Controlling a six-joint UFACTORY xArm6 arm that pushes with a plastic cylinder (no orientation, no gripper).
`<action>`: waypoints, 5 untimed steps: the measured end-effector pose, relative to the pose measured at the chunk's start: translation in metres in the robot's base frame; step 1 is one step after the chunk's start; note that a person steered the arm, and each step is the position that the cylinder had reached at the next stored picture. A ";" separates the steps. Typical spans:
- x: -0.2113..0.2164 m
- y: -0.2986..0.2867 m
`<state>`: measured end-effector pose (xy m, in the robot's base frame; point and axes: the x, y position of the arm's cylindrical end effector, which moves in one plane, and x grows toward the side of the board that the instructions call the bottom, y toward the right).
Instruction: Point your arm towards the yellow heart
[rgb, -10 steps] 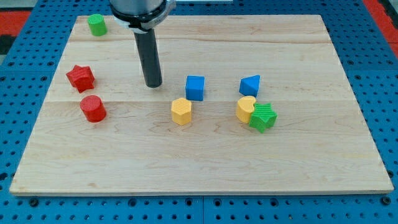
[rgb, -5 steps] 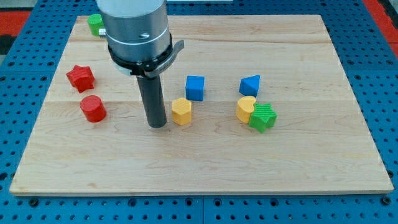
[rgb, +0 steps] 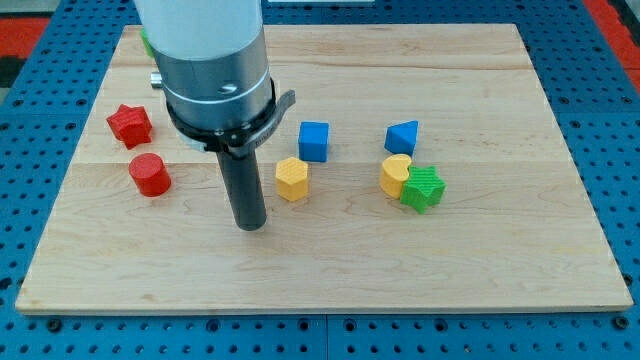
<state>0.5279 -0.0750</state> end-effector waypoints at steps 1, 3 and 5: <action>0.008 0.019; 0.001 0.069; -0.021 0.109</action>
